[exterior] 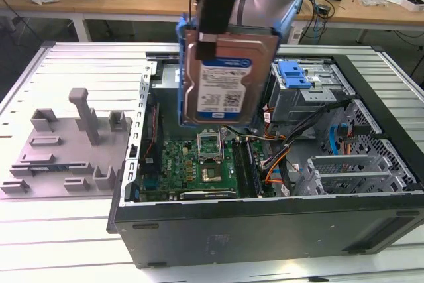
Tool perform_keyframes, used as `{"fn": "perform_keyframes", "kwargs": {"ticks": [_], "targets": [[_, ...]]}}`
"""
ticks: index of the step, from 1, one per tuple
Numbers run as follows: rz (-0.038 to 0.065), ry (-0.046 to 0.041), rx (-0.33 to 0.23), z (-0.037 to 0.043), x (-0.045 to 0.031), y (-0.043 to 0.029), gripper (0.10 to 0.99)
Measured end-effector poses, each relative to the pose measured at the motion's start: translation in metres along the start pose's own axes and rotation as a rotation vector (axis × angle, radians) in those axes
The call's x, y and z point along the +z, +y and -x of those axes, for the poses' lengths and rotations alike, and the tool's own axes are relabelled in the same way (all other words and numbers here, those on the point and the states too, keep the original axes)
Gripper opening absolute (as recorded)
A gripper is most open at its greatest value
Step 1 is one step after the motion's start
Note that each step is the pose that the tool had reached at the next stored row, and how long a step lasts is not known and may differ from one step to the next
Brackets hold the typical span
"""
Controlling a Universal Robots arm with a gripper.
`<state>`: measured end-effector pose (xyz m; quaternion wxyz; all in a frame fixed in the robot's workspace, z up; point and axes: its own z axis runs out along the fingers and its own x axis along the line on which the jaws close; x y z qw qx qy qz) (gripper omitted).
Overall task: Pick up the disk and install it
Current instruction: 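Pick up the disk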
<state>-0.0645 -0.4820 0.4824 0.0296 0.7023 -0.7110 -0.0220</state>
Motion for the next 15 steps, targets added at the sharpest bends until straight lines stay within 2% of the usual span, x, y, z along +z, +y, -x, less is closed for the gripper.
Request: {"fn": "perform_keyframes", "kwargs": {"ticks": [3, 5, 11, 15], "targets": [[0.003, 0.0, 0.0, -0.0077, -0.001, -0.0157, 0.365], [0.006, 0.0, 0.0, -0.0172, -0.0022, -0.0328, 0.365], [0.006, 0.0001, 0.0, -0.0362, -0.0039, -0.0595, 0.365], [0.007, 0.0, 0.0, -0.0366, -0.0039, -0.0601, 0.365]]}}
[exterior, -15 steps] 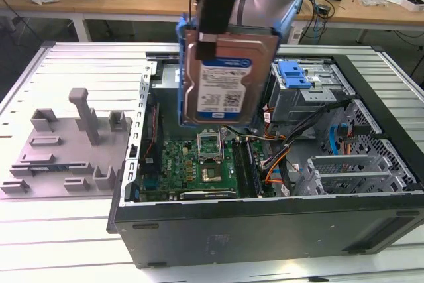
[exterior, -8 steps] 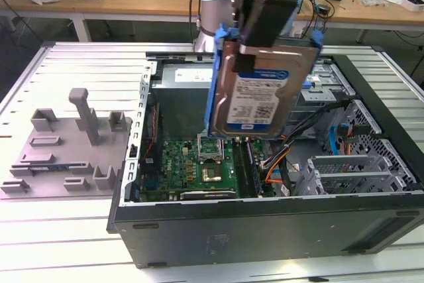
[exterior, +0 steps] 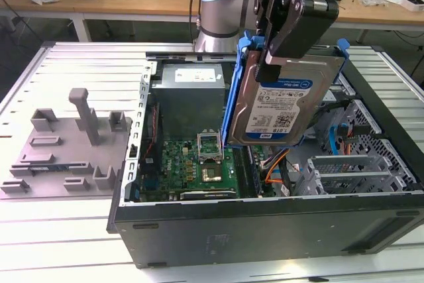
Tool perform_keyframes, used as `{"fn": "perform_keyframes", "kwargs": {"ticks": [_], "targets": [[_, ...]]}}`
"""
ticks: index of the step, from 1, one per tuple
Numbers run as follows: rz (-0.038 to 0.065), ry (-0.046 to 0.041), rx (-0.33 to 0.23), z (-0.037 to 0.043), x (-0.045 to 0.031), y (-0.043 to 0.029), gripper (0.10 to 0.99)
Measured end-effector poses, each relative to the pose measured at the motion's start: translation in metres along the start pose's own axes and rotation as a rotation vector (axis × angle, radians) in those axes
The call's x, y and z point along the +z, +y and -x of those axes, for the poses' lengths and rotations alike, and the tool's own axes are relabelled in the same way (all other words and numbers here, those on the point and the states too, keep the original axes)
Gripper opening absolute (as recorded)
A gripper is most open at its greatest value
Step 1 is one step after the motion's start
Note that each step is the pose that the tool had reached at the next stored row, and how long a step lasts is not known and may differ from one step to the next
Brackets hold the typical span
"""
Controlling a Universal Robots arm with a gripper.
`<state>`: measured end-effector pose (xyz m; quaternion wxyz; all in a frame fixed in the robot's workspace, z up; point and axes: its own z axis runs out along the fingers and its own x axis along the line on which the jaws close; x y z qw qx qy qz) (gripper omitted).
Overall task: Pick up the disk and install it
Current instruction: 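Pick up the disk, then insert the disk into the insertion slot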
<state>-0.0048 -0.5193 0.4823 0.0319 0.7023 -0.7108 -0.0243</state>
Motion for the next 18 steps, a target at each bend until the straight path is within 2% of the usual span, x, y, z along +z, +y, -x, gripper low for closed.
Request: {"fn": "perform_keyframes", "kwargs": {"ticks": [13, 14, 16, 17, 18], "targets": [[0.0, -0.0001, -0.002, 0.0, 0.0002, 0.0001, 0.365], [0.0, -0.0039, -0.003, -0.0003, 0.0004, 0.0001, 0.365], [0.0, -0.0282, -0.008, -0.0007, 0.0005, 0.0002, 0.365], [-0.001, -0.0473, -0.013, -0.001, 0.0006, 0.0006, 0.365], [-0.005, -0.0562, -0.016, -0.0018, 0.0008, 0.0013, 0.365]]}}
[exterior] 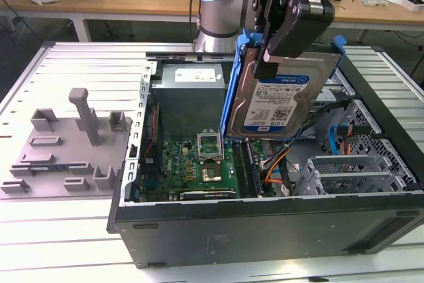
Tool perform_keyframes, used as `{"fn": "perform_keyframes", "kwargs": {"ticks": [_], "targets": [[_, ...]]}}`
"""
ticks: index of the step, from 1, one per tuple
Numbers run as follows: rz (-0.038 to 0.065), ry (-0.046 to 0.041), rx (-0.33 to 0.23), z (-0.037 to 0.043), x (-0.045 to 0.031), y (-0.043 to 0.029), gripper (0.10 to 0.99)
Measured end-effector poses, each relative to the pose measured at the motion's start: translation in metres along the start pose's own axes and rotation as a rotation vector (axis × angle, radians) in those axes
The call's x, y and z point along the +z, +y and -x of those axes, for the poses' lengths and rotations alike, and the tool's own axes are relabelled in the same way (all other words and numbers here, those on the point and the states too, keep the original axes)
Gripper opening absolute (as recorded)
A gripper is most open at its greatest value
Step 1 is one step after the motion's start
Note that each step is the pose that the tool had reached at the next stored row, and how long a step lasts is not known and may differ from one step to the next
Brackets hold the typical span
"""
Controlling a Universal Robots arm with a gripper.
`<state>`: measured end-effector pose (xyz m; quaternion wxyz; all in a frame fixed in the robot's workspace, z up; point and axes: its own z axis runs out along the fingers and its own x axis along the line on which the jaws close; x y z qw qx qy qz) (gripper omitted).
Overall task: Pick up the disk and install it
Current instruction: 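Insert the disk into the insertion slot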
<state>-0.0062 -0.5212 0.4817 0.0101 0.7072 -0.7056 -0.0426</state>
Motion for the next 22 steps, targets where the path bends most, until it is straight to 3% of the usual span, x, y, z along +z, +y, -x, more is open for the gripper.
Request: {"fn": "perform_keyframes", "kwargs": {"ticks": [2, 3, 4, 9, 12, 14, 22], "targets": [[-0.016, -0.0004, -0.001, -0.0008, 0.0005, 0.0014, 0.365], [-0.035, -0.0003, -0.002, -0.0009, 0.0008, 0.0023, 0.365], [-0.041, -0.0004, -0.002, -0.0009, 0.0011, 0.0027, 0.365], [-0.043, 0.0027, -0.002, -0.0009, 0.0012, 0.0031, 0.365], [-0.042, 0.0282, 0.0, -0.0009, 0.0012, 0.0031, 0.365], [-0.042, 0.0354, 0.0, -0.001, 0.0013, 0.0031, 0.365], [-0.043, 0.037, 0.0, -0.0015, 0.0009, -0.0006, 0.365]]}}
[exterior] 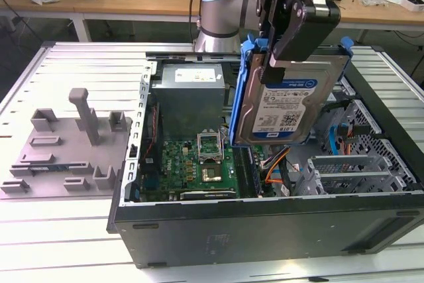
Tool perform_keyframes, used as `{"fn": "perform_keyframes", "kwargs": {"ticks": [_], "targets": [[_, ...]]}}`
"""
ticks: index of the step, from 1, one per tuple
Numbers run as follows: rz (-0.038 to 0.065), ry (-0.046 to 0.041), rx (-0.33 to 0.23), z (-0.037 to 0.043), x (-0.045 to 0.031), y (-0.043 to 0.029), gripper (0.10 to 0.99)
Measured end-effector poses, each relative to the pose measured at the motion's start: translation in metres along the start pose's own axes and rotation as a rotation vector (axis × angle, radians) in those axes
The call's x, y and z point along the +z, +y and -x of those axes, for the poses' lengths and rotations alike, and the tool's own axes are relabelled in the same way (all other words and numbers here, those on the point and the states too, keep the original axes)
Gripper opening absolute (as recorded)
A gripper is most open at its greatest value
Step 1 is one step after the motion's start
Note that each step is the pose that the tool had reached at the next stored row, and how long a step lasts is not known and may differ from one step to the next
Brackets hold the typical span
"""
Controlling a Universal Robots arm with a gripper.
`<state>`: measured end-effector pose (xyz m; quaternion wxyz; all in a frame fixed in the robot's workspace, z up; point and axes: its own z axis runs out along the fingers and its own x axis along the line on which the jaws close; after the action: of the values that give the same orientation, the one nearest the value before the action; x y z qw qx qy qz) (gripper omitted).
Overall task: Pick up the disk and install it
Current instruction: 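Insert the disk into the insertion slot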
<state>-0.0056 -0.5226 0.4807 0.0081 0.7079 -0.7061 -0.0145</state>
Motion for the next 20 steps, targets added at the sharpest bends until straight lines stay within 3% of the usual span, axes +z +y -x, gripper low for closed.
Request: {"fn": "perform_keyframes", "kwargs": {"ticks": [9, 11, 14, 20], "targets": [[0.0, 0.0, 0.0, -0.0111, -0.0001, -0.0198, 0.365], [0.0, -0.0001, 0.0, -0.0123, -0.0001, -0.0338, 0.365], [0.0, -0.0001, 0.0, -0.0136, -0.0003, -0.0457, 0.365], [0.0, -0.0002, 0.0, -0.0188, 0.0005, -0.0625, 0.365]]}}
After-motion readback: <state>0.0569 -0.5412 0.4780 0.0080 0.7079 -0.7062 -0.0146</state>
